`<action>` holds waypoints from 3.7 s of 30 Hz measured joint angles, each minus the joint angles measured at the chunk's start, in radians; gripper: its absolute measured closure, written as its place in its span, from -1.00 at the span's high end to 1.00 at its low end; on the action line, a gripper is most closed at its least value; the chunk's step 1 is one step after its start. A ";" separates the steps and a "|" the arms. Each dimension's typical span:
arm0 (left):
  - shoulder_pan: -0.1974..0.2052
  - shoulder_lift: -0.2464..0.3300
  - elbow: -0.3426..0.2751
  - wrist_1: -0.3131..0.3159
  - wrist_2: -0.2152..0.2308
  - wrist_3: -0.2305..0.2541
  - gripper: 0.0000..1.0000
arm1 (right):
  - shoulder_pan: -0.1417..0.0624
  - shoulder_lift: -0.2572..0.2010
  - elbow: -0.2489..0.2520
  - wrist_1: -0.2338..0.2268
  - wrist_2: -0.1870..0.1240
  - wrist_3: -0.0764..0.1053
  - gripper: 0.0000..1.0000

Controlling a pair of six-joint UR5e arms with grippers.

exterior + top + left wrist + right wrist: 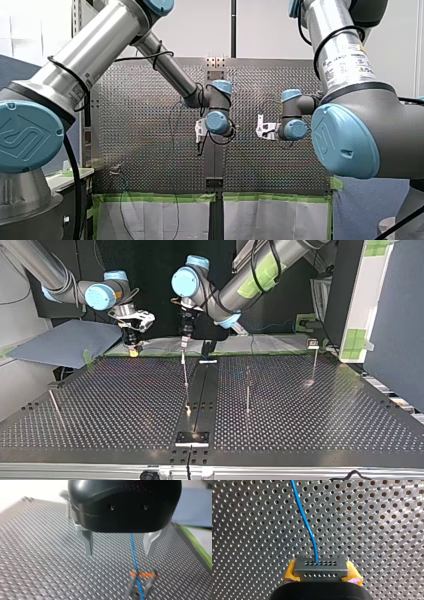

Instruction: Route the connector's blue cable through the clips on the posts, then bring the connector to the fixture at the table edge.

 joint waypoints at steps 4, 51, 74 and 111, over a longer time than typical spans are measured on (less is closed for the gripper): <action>0.002 0.036 -0.036 0.036 0.035 -0.026 1.00 | -0.001 0.000 0.000 0.001 -0.003 0.000 -1.00; 0.035 0.403 -0.403 0.302 0.048 -0.294 1.00 | 0.002 0.000 0.000 0.004 -0.016 0.009 -1.00; 0.041 0.461 -0.578 0.309 0.020 -0.190 1.00 | -0.005 -0.044 -0.035 0.023 -0.014 0.010 -1.00; 0.052 0.459 -0.876 0.328 0.007 -0.169 1.00 | -0.142 -0.290 -0.066 0.219 0.204 -0.034 -1.00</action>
